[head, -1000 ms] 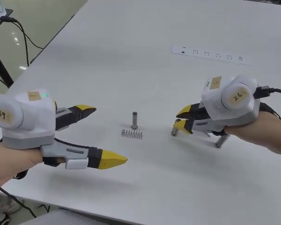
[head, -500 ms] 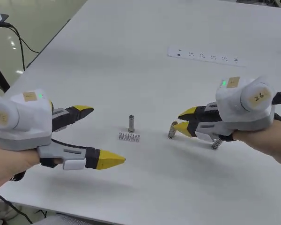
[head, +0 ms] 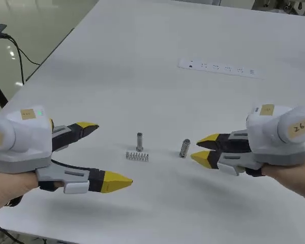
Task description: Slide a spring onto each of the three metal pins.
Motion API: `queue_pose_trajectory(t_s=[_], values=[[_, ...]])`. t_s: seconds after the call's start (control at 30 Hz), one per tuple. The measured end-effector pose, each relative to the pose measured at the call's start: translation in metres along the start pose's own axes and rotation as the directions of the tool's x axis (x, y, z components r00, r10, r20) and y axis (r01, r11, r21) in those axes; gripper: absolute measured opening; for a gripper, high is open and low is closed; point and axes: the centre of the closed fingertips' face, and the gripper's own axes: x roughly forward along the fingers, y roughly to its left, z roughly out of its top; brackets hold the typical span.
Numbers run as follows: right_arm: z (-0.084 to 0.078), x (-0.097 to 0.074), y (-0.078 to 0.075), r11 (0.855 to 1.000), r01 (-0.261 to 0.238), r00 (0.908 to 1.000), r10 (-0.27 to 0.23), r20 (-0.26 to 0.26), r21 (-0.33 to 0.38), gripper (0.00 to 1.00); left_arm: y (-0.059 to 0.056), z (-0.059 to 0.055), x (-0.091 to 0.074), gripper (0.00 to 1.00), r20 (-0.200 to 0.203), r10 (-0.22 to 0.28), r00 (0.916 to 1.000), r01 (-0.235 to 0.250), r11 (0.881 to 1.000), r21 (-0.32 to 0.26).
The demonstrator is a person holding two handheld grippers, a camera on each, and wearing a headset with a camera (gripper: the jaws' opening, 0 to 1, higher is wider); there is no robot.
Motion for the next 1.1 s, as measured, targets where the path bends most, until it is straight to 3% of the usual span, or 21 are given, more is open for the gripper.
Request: queue_pose_trajectory(t_s=[0.27,0.53,0.8,1.1], values=[[-0.003,0.002,0.008,1.0,-0.011,0.9999,0.011,0.005,0.026,0.15,-0.001,0.0,0.0,0.98,0.001,-0.003,1.0,0.003,1.0,-0.003],[0.003,0.012,0.018,0.999,-0.036,0.9994,0.036,-0.002,0.001,0.15,-0.002,-0.004,-0.003,0.98,-0.001,-0.003,1.0,0.003,1.0,-0.008],[0.019,0.03,0.026,0.996,-0.074,0.9972,0.073,-0.013,-0.055,0.14,-0.005,-0.006,-0.004,0.98,0.0,-0.006,1.0,0.006,1.0,-0.012],[0.04,0.058,0.045,0.979,-0.131,0.9913,0.127,-0.037,-0.159,0.14,-0.004,-0.008,-0.007,0.98,0.002,-0.002,1.0,0.002,1.0,-0.017]])
